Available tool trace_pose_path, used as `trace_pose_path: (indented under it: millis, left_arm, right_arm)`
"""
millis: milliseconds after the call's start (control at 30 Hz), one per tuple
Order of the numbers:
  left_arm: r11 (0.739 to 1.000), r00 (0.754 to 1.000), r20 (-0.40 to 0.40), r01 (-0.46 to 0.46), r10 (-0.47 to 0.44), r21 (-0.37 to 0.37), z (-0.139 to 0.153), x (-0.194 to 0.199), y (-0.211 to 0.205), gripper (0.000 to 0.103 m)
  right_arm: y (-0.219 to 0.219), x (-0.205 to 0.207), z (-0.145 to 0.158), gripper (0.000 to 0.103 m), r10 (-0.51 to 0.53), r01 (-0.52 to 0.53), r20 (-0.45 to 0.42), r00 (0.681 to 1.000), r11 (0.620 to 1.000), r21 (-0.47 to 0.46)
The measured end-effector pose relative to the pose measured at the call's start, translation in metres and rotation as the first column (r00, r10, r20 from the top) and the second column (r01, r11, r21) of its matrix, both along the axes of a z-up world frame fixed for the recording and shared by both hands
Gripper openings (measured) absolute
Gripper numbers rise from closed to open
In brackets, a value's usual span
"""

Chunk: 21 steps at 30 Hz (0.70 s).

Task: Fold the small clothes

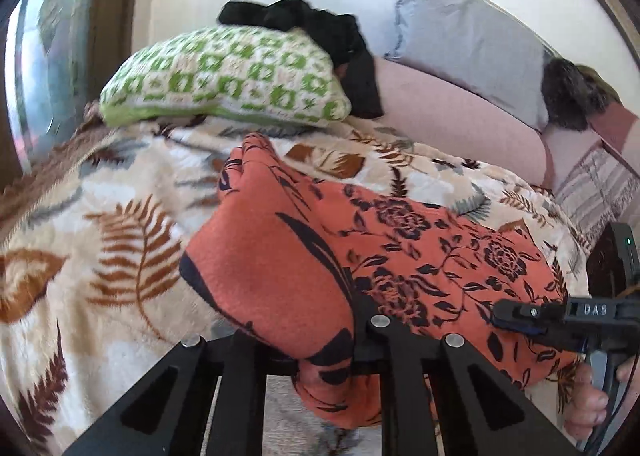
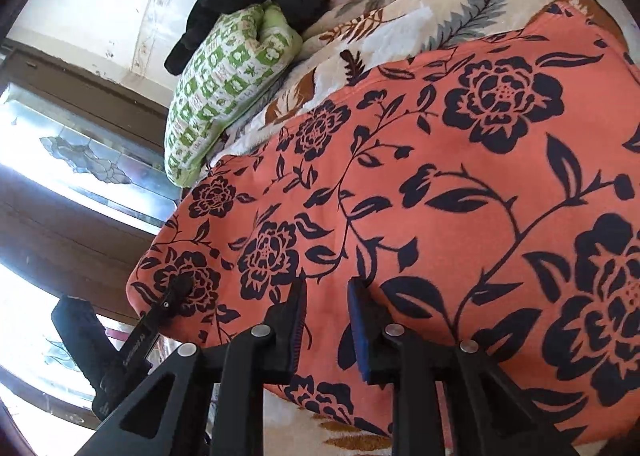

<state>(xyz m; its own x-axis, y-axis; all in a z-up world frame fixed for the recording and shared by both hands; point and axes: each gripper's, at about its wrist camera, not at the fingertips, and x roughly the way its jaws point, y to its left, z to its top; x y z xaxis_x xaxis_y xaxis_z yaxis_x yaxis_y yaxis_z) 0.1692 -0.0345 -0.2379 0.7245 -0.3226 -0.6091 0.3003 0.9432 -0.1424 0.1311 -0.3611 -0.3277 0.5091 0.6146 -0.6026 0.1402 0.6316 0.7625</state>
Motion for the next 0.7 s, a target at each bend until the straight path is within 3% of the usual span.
trace_pose_path:
  millis: [33,67,100,133,167,267,433,567,633,700]
  left_arm:
    - [0.998,0.999,0.032,0.038,-0.039,0.040,0.006,-0.005,-0.014,0.014]
    - [0.994,0.995,0.060,0.073,-0.078,0.084,0.010,-0.011,-0.028,0.014]
    - [0.986,0.989,0.086,0.108,-0.119,0.126,0.012,-0.019,-0.042,0.014]
    - [0.976,0.981,0.107,0.142,-0.161,0.164,0.013,-0.027,-0.055,0.014]
    - [0.964,0.972,0.121,0.174,-0.201,0.199,0.012,-0.034,-0.067,0.013]
    - [0.922,0.941,0.123,0.271,-0.314,0.278,0.003,-0.057,-0.098,0.013]
    - [0.825,0.884,0.055,0.409,-0.465,0.390,-0.025,-0.085,-0.142,0.013]
    - [0.771,0.874,0.030,0.411,-0.485,0.486,-0.043,-0.093,-0.158,0.013]
    - [0.752,0.868,0.026,0.414,-0.496,0.512,-0.043,-0.093,-0.161,0.013]
    - [0.734,0.863,0.010,0.424,-0.506,0.530,-0.043,-0.092,-0.164,0.013]
  right_arm:
    - [-0.008,0.000,0.002,0.031,-0.014,0.013,0.012,1.000,0.999,0.039]
    - [-0.017,0.001,0.002,0.046,-0.036,0.034,0.022,0.999,0.996,0.078]
    - [-0.026,-0.001,0.004,0.081,-0.076,0.071,0.036,0.996,0.991,0.113]
    - [-0.034,-0.003,0.008,0.090,-0.118,0.108,0.062,0.991,0.984,0.142]
    - [-0.041,-0.004,0.011,0.091,-0.141,0.124,0.086,0.986,0.977,0.175]
    - [-0.051,0.005,0.010,0.091,-0.126,0.105,0.073,0.989,0.963,0.247]
    - [-0.071,0.021,0.009,0.091,-0.139,0.105,0.092,0.986,0.945,0.309]
    - [-0.088,0.035,-0.014,0.091,-0.160,0.170,-0.057,0.985,0.948,0.270]
    - [-0.088,0.043,-0.030,0.084,-0.155,0.184,-0.138,0.978,0.954,0.237]
    - [-0.084,0.053,-0.032,0.054,-0.126,0.149,-0.131,0.983,0.971,0.184]
